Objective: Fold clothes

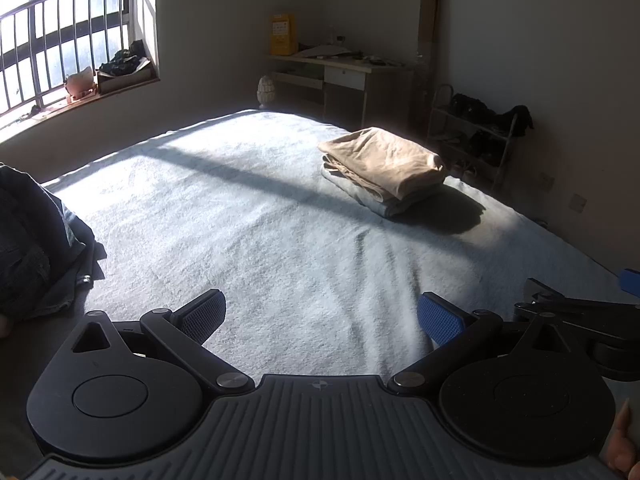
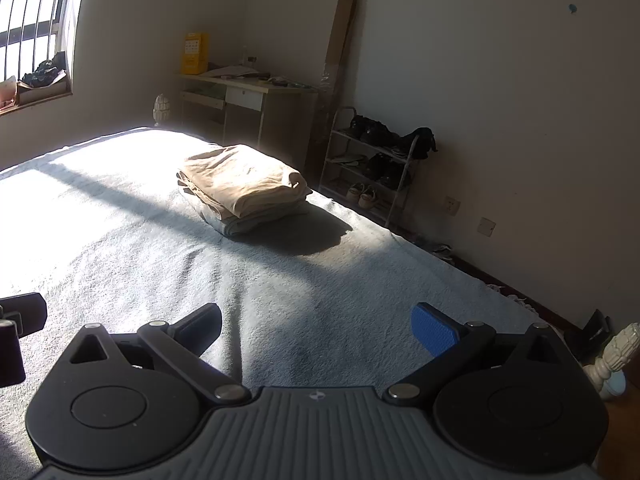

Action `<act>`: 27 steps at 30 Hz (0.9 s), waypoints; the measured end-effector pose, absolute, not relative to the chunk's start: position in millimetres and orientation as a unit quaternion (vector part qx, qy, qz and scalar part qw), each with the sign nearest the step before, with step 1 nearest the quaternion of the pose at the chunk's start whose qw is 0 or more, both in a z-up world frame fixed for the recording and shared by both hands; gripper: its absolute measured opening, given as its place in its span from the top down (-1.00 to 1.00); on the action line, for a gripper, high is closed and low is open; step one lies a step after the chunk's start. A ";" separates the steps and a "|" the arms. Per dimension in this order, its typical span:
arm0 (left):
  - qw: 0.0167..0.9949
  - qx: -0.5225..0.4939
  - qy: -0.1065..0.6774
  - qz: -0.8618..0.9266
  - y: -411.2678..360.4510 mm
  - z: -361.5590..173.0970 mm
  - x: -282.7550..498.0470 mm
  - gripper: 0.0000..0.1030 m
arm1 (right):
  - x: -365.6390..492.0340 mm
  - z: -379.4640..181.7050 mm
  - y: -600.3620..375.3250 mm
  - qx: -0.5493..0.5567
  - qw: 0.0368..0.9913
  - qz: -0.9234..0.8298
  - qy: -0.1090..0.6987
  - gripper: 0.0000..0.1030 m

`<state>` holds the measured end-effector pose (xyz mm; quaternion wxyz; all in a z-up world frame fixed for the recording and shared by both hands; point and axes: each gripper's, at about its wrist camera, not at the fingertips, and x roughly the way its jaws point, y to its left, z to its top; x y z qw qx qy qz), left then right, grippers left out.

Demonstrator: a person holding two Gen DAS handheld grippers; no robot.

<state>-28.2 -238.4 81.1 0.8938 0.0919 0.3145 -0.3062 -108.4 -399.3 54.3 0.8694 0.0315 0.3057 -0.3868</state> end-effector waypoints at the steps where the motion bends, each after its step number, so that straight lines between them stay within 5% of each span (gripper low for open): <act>1: 0.894 0.092 0.315 -0.306 -238.4 81.3 -28.2 -1.00 | -108.2 54.4 -399.5 0.031 0.869 -0.387 0.306 -1.00; 27: 0.893 0.094 0.318 -0.303 -238.2 79.0 -27.9 -1.00 | -108.5 53.8 -398.6 0.033 0.869 -0.387 0.307 -1.00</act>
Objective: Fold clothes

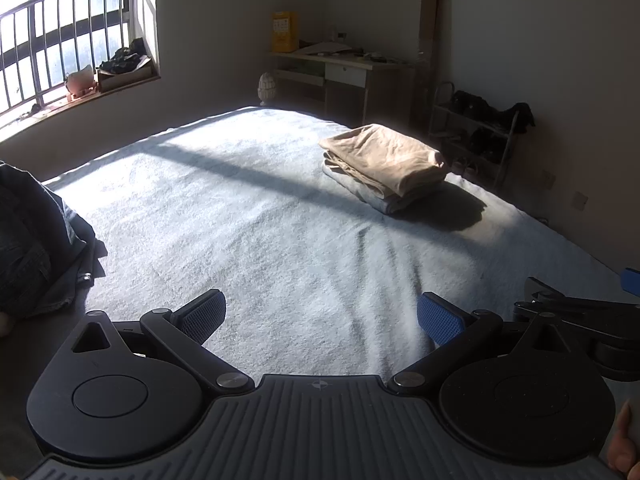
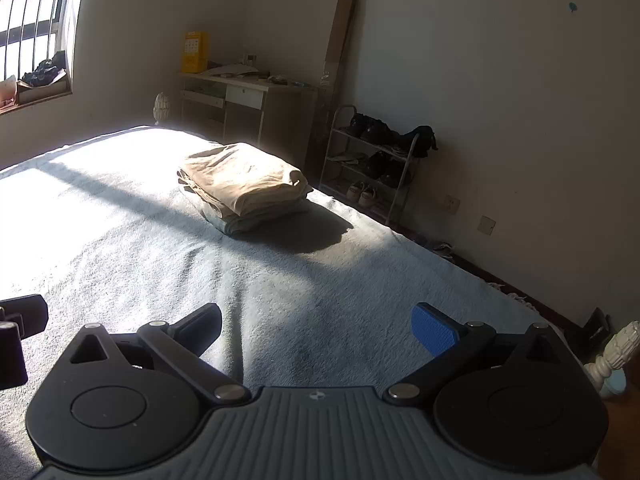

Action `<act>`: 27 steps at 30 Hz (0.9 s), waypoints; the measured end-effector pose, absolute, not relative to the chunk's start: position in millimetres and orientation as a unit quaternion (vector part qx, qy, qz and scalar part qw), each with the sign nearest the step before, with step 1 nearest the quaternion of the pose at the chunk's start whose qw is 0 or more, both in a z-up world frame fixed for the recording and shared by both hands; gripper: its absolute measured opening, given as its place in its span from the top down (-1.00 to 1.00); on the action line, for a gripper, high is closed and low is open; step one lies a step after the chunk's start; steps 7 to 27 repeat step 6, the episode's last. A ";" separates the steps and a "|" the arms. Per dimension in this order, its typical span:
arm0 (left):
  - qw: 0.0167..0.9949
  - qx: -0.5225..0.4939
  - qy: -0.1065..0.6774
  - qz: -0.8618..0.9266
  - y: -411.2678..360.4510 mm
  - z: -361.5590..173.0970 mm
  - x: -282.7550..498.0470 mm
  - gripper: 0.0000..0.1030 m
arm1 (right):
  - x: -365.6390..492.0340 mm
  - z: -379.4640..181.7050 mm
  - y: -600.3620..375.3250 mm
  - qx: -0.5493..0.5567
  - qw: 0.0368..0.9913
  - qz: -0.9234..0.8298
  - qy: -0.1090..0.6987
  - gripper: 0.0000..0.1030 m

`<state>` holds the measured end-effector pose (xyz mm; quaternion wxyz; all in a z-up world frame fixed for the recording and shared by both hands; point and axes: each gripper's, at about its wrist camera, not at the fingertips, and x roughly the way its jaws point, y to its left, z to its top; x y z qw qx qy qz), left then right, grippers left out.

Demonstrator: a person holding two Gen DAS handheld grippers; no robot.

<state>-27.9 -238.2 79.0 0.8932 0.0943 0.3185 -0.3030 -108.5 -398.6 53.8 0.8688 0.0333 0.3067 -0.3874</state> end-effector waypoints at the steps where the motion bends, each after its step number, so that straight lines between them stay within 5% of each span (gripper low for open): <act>1: 0.893 0.094 0.319 -0.303 -238.6 79.2 -28.0 -1.00 | -108.9 54.2 -398.5 0.033 0.869 -0.388 0.306 -1.00; 27: 0.894 0.095 0.319 -0.301 -238.8 79.6 -28.0 -1.00 | -110.0 53.9 -398.1 0.034 0.869 -0.388 0.306 -1.00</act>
